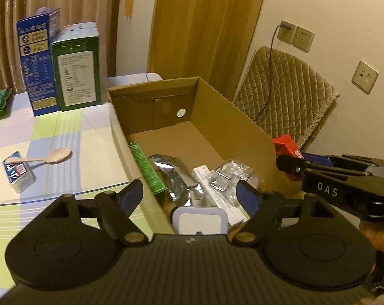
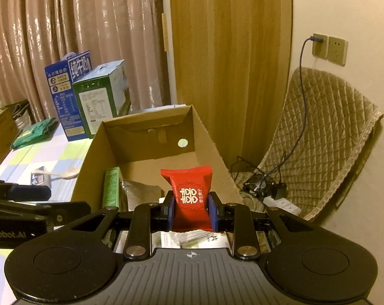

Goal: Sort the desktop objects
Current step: 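Lower both items into the cardboard box and open both tools, then move both open tools back over the toothpick box and white spoon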

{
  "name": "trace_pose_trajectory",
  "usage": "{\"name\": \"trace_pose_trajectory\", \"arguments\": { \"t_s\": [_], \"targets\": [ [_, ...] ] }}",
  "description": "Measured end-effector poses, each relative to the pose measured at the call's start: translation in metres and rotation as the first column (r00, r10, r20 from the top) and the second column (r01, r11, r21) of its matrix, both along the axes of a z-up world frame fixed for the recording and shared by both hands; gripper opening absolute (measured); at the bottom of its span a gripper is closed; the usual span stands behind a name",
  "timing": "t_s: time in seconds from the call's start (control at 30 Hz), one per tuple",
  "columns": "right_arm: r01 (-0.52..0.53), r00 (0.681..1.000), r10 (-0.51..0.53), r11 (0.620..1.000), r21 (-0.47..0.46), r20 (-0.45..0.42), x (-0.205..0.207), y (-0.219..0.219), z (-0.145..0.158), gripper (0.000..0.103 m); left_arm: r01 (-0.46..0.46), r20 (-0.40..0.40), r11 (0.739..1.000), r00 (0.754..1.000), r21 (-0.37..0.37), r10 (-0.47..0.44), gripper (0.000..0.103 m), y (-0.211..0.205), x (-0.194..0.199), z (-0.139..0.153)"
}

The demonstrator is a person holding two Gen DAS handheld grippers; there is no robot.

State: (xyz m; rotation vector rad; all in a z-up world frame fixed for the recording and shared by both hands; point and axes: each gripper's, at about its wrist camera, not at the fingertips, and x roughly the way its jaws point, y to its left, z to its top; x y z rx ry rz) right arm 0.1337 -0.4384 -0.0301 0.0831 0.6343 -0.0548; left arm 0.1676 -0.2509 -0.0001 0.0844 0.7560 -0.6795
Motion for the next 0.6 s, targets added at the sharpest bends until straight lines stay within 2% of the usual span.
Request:
{"name": "trace_pose_trajectory", "arguments": {
  "t_s": [0.23, 0.27, 0.33, 0.6],
  "targets": [
    [-0.053, 0.999, 0.053, 0.997, 0.049, 0.007, 0.008, 0.004, -0.001, 0.025, -0.010, 0.005, 1.000, 1.000, 0.001, 0.010, 0.077, 0.013, -0.003, -0.001],
    [-0.060, 0.998, 0.060, 0.996, 0.061, 0.004, 0.009, 0.003, -0.002, 0.033, -0.013, 0.003, 1.000, 1.000, 0.002, 0.013, 0.077, 0.014, -0.003, -0.002],
    [-0.046, 0.999, 0.045, 0.997, 0.068, 0.016, 0.007, 0.001, -0.001, 0.041, -0.022, -0.002, 1.000, 1.000, -0.001, 0.022, 0.077, 0.019, -0.003, -0.004],
    [0.013, 1.000, -0.014, 0.996, 0.087, 0.015, -0.011, -0.007, 0.003, 0.042, -0.038, -0.005, 0.999, 0.999, -0.009, 0.038, 0.077, 0.036, -0.008, -0.007]
  ]
}}
